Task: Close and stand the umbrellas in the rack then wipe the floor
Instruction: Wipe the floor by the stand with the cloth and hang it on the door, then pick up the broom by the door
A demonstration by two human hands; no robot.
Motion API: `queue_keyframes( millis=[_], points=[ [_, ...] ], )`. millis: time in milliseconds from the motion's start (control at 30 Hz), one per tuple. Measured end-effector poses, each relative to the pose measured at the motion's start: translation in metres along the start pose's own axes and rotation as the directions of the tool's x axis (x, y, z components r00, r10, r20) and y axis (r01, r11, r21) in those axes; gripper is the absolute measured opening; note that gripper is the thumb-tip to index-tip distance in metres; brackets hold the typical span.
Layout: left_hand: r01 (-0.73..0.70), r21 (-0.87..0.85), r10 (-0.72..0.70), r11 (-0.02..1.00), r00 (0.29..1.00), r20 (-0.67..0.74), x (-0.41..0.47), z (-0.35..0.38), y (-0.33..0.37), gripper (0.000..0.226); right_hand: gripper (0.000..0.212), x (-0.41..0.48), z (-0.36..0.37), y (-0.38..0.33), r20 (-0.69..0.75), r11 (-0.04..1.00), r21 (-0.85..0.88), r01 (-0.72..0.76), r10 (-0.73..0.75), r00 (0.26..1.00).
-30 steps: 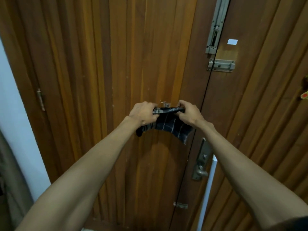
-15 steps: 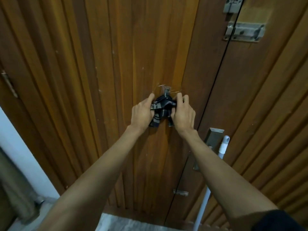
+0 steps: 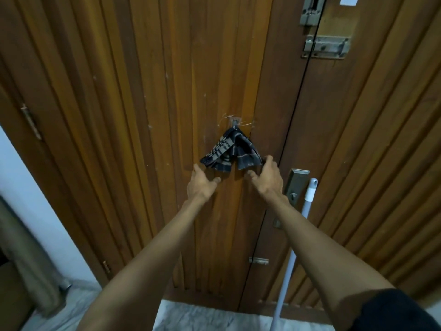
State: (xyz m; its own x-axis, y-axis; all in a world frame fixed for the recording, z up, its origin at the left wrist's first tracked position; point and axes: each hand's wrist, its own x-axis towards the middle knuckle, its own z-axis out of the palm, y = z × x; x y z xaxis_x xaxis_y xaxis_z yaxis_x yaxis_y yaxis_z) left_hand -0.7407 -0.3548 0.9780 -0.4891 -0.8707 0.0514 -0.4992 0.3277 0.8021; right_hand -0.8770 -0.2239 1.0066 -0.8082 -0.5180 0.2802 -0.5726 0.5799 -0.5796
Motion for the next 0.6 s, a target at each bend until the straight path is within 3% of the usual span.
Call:
queue_keyframes(
  millis=[100, 233, 367, 600],
  points=[
    [0.029, 0.021, -0.03, 0.999, 0.996, 0.079, -0.017, 0.003, -0.005, 0.092, 0.071, -0.021, -0.009, 0.018, 0.074, 0.998, -0.033, -0.045, 0.048, 0.996],
    [-0.015, -0.005, 0.016, 1.0, 0.989, 0.149, -0.048, 0.018, -0.007, 0.086, 0.079, -0.054, -0.022, 0.048, 0.101, 0.991, -0.02, -0.13, 0.131, 0.986],
    [0.008, -0.004, -0.007, 1.0, 0.973, 0.23, -0.081, 0.051, -0.015, 0.082, 0.078, -0.085, -0.031, 0.087, 0.073, 0.983, -0.012, -0.181, 0.182, 0.981],
    [0.04, 0.023, -0.046, 0.999, 0.915, 0.4, -0.128, 0.136, -0.017, 0.078, 0.081, -0.099, -0.05, 0.163, 0.144, 0.961, -0.053, -0.273, 0.278, 0.95]
  ],
)
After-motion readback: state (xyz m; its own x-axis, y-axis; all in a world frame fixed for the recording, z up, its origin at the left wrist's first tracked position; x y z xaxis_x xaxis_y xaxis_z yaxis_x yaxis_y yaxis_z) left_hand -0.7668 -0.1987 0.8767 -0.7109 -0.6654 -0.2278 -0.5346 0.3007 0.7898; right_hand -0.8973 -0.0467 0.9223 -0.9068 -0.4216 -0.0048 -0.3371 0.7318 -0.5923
